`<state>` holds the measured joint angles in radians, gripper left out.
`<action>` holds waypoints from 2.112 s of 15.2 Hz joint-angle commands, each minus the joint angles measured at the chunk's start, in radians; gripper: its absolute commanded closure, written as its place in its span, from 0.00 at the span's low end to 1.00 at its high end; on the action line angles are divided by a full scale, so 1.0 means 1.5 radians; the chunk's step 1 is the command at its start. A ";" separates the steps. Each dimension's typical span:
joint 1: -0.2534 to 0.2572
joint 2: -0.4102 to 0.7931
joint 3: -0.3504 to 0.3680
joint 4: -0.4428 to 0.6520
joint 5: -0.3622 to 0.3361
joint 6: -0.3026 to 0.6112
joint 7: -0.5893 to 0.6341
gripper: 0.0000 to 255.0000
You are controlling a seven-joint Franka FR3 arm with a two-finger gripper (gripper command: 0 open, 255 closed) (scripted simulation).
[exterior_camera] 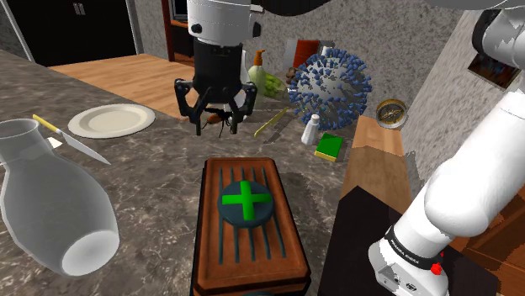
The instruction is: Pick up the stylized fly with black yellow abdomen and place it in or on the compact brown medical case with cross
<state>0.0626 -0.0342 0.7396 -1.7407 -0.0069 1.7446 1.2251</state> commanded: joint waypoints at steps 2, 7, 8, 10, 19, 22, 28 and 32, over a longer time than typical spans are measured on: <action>0.010 -0.067 0.004 -0.061 0.046 0.011 0.005 1.00; 0.044 -0.177 0.001 -0.146 0.120 0.011 0.012 1.00; 0.057 -0.207 0.001 -0.168 0.140 0.008 0.017 1.00; 0.060 -0.208 0.002 -0.186 0.141 0.026 0.017 1.00; 0.063 -0.201 0.017 -0.261 0.145 0.107 0.018 1.00; 0.063 -0.201 0.018 -0.264 0.145 0.110 0.018 1.00; 0.063 -0.201 0.018 -0.264 0.145 0.110 0.018 0.00; 0.063 -0.201 0.018 -0.264 0.145 0.110 0.018 0.00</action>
<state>0.1564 -0.3354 0.7664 -2.1361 0.2110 1.9097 1.2526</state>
